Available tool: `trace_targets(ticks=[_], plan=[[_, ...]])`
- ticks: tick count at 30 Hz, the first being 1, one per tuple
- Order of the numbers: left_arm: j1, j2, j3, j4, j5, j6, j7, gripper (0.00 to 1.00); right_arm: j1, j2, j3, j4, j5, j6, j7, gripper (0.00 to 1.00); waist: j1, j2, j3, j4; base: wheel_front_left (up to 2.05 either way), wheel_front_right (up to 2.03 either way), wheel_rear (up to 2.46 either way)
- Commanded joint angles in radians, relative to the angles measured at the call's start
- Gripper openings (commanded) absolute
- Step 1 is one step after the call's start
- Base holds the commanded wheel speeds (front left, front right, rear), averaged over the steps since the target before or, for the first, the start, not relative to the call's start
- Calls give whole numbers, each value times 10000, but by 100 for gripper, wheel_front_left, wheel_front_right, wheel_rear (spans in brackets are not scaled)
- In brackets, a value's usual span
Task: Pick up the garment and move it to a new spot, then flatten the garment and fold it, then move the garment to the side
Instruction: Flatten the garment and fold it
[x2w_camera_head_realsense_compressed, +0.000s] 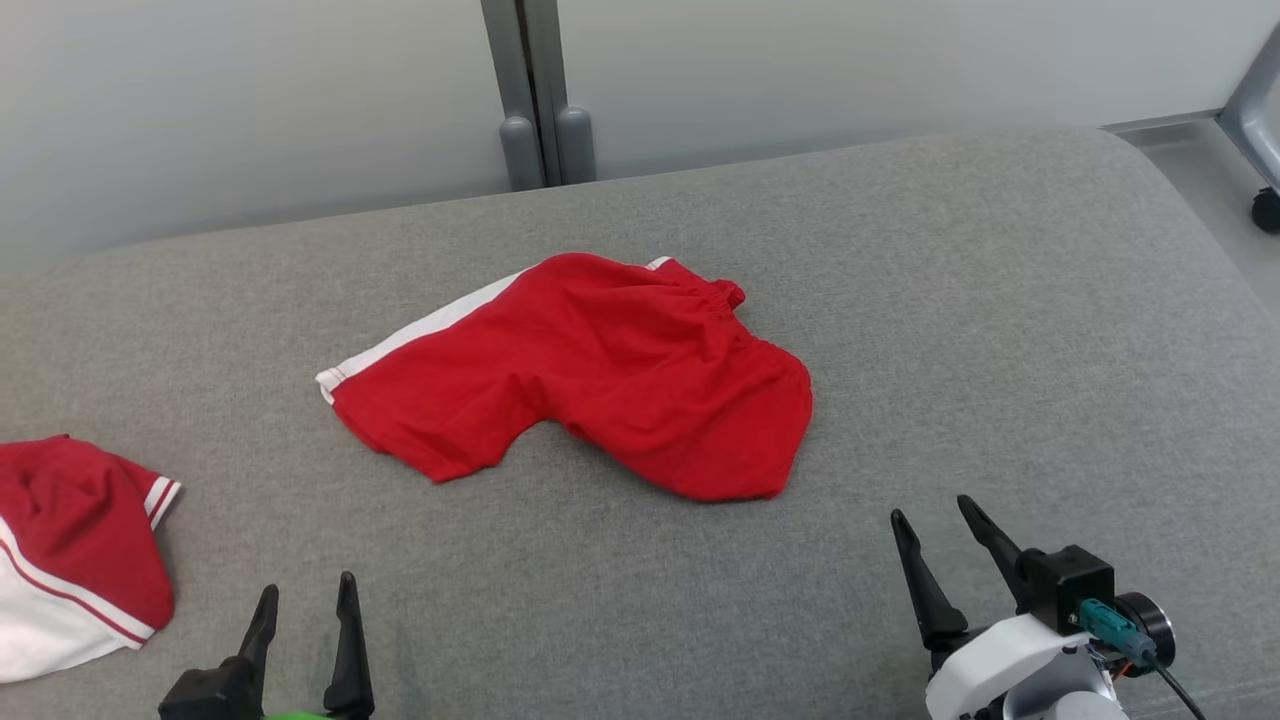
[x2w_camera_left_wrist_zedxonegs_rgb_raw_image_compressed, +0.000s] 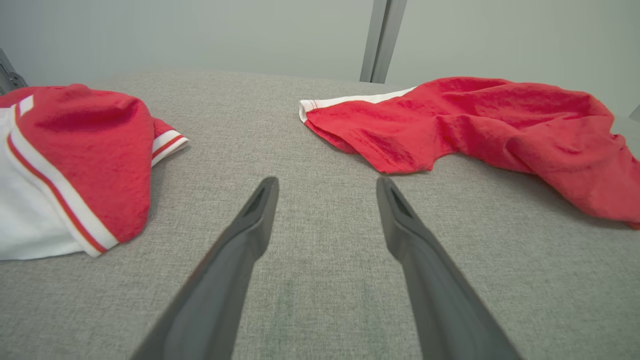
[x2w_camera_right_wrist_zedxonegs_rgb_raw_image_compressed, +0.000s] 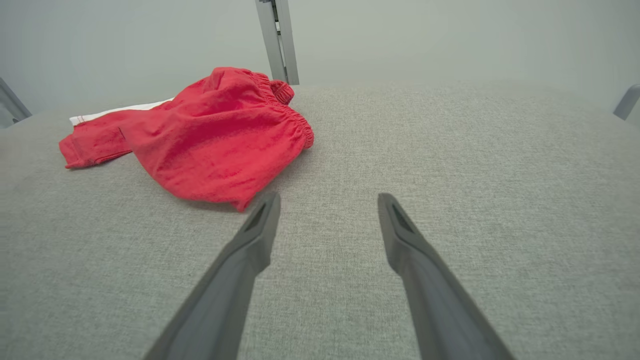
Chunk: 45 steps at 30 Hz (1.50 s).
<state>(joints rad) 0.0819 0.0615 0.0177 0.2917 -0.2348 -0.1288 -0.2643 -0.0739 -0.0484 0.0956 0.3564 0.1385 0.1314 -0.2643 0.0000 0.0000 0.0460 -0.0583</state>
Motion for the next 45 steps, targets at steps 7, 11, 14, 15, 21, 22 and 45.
trace_targets(ticks=[7, 11, 14, 15, 21, 22, 45], plan=[[-331, -53, -334, -49, -68, -30, -3, 100, -749, -39, 210, 400, 21, -14, -3, 100, 0, 0, 571, 508, 0, 0, 0], [-670, 0, -585, -103, -208, -30, -3, 100, -1809, -41, 249, 900, 61, -14, -3, 100, 0, 0, 1034, 816, 0, 0, 0], [-862, 128, -803, -103, -364, -30, -3, 100, -2577, -38, 238, 1266, 194, -14, -3, 100, 0, 0, 1346, 1091, 0, 0, 0], [-960, 177, -886, -112, -416, -30, -3, 100, -2960, -38, 268, 1423, 227, -14, -3, 100, 0, 0, 1475, 1211, 0, 0, 0], [-1431, 358, -1124, -7, -663, -31, -3, 100, -5124, -41, 390, 2689, 514, -14, -5, 100, 0, 0, 2056, 1835, 0, 0, 0], [-1533, 383, -1162, 11, -716, -31, -2, 100, -5574, -51, 370, 3033, 417, -14, -2, 100, 0, 0, 2157, 1951, 0, 0, 0], [-2230, 336, -1942, 465, -1311, -31, -3, 100, -9644, -44, -11, 8966, -69, -14, 843, 33, 0, 0, 2819, 3214, 0, 0, 0]])
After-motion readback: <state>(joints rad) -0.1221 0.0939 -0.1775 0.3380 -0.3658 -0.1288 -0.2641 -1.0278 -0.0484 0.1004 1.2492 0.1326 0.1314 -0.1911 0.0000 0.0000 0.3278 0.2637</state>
